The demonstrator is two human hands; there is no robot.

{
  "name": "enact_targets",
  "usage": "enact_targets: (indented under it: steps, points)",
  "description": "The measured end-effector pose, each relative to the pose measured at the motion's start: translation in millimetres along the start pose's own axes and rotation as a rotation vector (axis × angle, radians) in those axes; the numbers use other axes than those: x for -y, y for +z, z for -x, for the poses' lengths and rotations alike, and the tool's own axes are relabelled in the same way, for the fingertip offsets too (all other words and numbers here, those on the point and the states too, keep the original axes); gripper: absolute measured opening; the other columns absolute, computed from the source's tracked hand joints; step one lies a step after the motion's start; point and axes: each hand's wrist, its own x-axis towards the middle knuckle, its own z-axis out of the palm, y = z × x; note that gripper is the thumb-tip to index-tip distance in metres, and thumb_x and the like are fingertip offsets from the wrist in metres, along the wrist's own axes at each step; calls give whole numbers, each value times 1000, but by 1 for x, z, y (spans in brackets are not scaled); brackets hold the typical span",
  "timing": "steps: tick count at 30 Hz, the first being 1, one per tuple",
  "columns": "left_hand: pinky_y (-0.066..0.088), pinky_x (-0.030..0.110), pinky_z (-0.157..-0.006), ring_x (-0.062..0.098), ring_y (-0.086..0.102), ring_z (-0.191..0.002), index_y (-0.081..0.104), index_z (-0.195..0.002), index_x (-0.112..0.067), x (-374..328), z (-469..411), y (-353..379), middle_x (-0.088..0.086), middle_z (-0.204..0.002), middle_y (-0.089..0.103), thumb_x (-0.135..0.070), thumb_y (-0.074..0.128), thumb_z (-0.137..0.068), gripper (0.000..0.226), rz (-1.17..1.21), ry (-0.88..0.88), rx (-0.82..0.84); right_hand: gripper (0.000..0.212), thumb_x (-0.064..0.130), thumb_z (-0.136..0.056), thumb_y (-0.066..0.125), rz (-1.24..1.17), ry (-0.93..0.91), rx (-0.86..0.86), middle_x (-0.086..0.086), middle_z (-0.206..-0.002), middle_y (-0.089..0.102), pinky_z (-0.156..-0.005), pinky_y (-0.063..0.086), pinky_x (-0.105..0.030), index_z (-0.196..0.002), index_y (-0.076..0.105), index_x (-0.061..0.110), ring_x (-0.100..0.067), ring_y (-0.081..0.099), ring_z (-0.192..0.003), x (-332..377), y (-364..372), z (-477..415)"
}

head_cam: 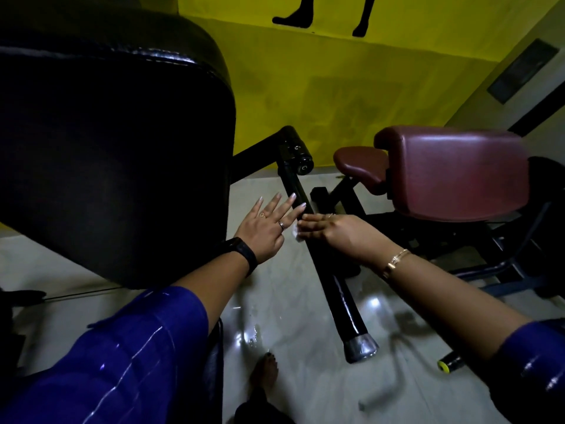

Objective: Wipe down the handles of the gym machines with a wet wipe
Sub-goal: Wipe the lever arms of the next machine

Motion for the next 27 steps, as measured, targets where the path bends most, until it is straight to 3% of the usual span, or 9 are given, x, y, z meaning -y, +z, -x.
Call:
enact_targets:
  steps: [4, 8, 10, 14, 18, 23, 27]
  points:
    - [-2, 43, -120, 25, -10, -150, -26, -143, -31, 1, -9, -3, -6, -152, -27, -21, 40, -93, 84, 47, -85, -36, 51, 14, -89, 30, -42, -20, -128, -5, -134, 58, -91, 54, -36, -128, 62, 16, -22, 52, -127, -8, -3, 11]
    - [-2, 44, -120, 23, -12, -150, -17, -152, -27, -1, -29, -8, -4, -161, -18, -21, 39, -98, 78, 41, -185, -20, 49, 7, -99, 37, -29, 109, -58, 1, -155, 31, -114, 31, -32, -145, 41, 21, -12, 25, -144, -19, -2, -20]
    - [-2, 44, -119, 23, -12, -150, -13, -153, -28, -2, -40, -9, -3, -162, -16, -23, 44, -98, 79, 55, -197, 5, 47, 6, -99, 40, -31, 72, -31, 4, -154, 31, -111, 35, -33, -143, 45, 21, -11, 24, -144, -17, 1, -32]
    - [-3, 44, -119, 22, -10, -150, -9, -154, -32, 1, -50, -7, -4, -163, -12, -14, 43, -95, 81, 135, -226, 19, 43, 11, -94, 36, -71, -57, -45, 2, -142, 51, -102, 47, -37, -129, 62, 17, -17, 41, -137, -19, 5, -19]
    - [-7, 47, -118, 20, -5, -151, 6, -154, -37, 7, -51, -7, -8, -163, 0, -19, 33, -100, 63, 343, -241, -27, 50, 22, -92, 29, -50, -10, -142, -1, -137, 56, -98, 48, -33, -129, 62, 20, -18, 48, -131, -32, 7, -21]
    - [-7, 46, -118, 21, -3, -151, 10, -154, -37, 17, -65, -3, -5, -164, 5, -31, 19, -107, 49, 421, -312, -37, 41, 8, -96, 48, -52, 59, -102, -1, -148, 43, -109, 37, -33, -135, 56, 16, -18, 35, -140, -28, 10, -51]
    - [-6, 47, -118, 21, 1, -151, 12, -153, -40, 23, -69, 4, -5, -163, 8, -40, 10, -106, 48, 480, -303, -49, 44, 11, -93, 37, -52, -68, -96, -2, -140, 53, -100, 48, -37, -129, 62, 15, -22, 44, -134, -32, 14, -33]
